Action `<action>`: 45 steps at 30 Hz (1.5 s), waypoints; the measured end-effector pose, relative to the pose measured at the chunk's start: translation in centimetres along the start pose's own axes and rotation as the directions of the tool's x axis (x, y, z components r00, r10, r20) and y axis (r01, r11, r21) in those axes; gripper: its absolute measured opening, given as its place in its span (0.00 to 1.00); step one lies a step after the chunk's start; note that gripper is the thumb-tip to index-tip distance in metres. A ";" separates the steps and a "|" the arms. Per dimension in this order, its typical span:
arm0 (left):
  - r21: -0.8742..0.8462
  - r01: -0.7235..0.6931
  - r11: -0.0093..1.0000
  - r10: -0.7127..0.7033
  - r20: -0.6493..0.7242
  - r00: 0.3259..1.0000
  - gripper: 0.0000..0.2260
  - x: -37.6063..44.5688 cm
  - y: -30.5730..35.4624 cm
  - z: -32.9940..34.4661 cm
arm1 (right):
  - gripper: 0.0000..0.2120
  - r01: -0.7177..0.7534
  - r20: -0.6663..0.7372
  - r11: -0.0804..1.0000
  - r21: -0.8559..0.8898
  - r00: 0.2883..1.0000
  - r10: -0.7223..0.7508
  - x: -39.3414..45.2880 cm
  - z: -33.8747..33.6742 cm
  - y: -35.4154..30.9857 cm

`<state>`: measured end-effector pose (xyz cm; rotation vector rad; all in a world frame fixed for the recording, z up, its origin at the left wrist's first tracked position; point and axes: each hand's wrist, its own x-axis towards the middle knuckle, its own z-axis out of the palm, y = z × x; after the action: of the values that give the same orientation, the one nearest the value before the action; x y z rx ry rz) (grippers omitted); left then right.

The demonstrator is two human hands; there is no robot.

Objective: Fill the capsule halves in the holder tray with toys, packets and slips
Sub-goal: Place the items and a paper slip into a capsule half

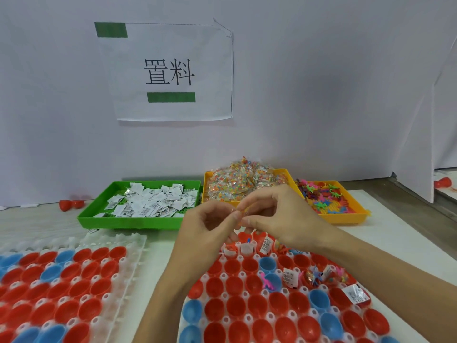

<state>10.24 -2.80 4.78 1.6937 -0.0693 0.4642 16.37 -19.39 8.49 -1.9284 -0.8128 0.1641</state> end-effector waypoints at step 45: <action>0.125 -0.054 0.991 0.045 0.074 0.996 0.04 -0.3 -0.9 0.2 | 0.03 -0.025 -0.081 0.987 -0.158 0.997 0.012 -0.5 0.5 -0.7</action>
<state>10.30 -2.85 3.80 1.8365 -0.1360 0.4531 15.43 -19.14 8.76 -2.0787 -0.7746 0.0335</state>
